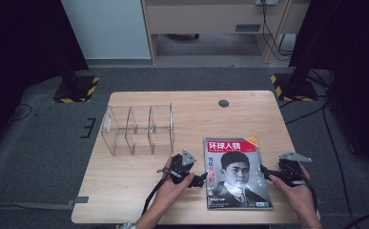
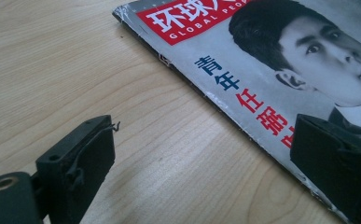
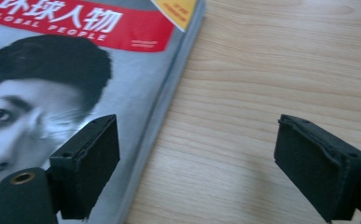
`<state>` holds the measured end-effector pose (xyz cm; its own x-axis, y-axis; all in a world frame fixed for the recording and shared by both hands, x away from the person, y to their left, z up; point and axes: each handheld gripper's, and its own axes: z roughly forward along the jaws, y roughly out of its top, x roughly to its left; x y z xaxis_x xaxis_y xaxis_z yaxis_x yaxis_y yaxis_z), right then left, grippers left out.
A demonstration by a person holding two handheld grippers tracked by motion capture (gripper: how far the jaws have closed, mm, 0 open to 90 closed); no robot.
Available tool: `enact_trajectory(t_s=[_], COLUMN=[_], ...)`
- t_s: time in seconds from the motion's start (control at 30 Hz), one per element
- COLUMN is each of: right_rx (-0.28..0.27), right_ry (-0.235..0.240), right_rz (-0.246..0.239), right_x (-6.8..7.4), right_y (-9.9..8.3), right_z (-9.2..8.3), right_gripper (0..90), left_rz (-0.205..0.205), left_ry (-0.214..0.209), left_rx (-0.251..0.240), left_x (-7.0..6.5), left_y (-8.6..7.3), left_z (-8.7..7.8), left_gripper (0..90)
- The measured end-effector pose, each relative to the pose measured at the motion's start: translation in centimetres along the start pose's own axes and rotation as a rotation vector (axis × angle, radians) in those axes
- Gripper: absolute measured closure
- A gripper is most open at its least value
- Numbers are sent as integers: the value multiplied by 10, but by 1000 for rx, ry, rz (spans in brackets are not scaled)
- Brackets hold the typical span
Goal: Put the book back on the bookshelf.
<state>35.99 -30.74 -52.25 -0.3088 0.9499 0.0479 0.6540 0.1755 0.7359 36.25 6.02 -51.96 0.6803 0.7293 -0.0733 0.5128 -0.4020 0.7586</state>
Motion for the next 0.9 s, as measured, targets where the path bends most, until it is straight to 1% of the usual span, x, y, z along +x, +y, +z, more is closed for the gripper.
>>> enact_trajectory(t_s=[0.03, 0.07, 0.1, 0.13, 0.17, 0.2, 0.23, 0.27, 0.33, 0.4, 0.43, 0.47, 0.5, 0.53, 0.57, 0.6, 0.63, 0.67, 0.7, 0.77, 0.83, 0.9], right_rx=[-3, -3, -6, -6, 6, 6, 16, 16, 29, 33, 31, 34, 34, 34, 36, 36, 33, 31, 28, 30, 28, 29], right_ry=[14, 14, 56, 56, 91, 91, 104, 104, 120, 123, 126, 131, 131, 131, 139, 139, 138, 144, 147, 147, 156, 161], right_rz=[-6, -6, -15, -15, -34, -34, -51, -51, -62, -67, -69, -72, -85, -85, -91, -91, -92, -101, -104, -108, -109, -112], right_x=[1, 1, 5, 5, 8, 8, 12, 12, 14, 15, 15, 16, 19, 19, 22, 22, 23, 25, 26, 26, 28, 29], right_y=[1, 1, 2, 2, 2, 2, 1, 1, 0, 0, 0, -1, -1, -1, -1, -1, -1, -1, -1, -1, -1, -1], right_z=[1, 1, 2, 2, 5, 5, 9, 9, 12, 14, 15, 16, 17, 17, 18, 18, 19, 19, 20, 20, 20, 19], right_gripper=[197, 197, 245, 245, 243, 243, 231, 231, 206, 186, 179, 167, 154, 154, 139, 139, 136, 137, 137, 137, 148, 152], left_rz=[-1, -1, -2, 1, 1, 1, 2, 11, 30, 46, 54, 60, 77, 77, 88, 101, 112, 121, 124, 131, 150, 151], left_ry=[-3, -3, -4, -6, -12, -12, -21, -25, -35, -63, -84, -85, -92, -92, -98, -102, -107, -117, -123, -124, -117, -113], left_rx=[-3, -3, -4, -1, 13, 13, 14, 12, 9, 9, 10, 8, -6, -6, -11, -14, -12, 4, 7, 10, 34, 41], left_x=[-1, -1, -3, -5, -8, -8, -11, -13, -19, -25, -28, -30, -35, -35, -37, -39, -41, -44, -46, -48, -51, -51], left_y=[0, 0, 0, 1, 2, 2, 2, 2, 2, 1, 1, 1, 2, 2, 3, 3, 3, 3, 2, 1, 0, -1], left_z=[-1, -1, -1, 0, 1, 1, 3, 3, 5, 8, 8, 8, 8, 8, 8, 8, 9, 11, 12, 12, 17, 19], left_gripper=[70, 74, 79, 79, 92, 94, 99, 99, 104, 103, 103, 103, 111, 122, 141, 141, 156, 169, 172, 194, 201, 209])
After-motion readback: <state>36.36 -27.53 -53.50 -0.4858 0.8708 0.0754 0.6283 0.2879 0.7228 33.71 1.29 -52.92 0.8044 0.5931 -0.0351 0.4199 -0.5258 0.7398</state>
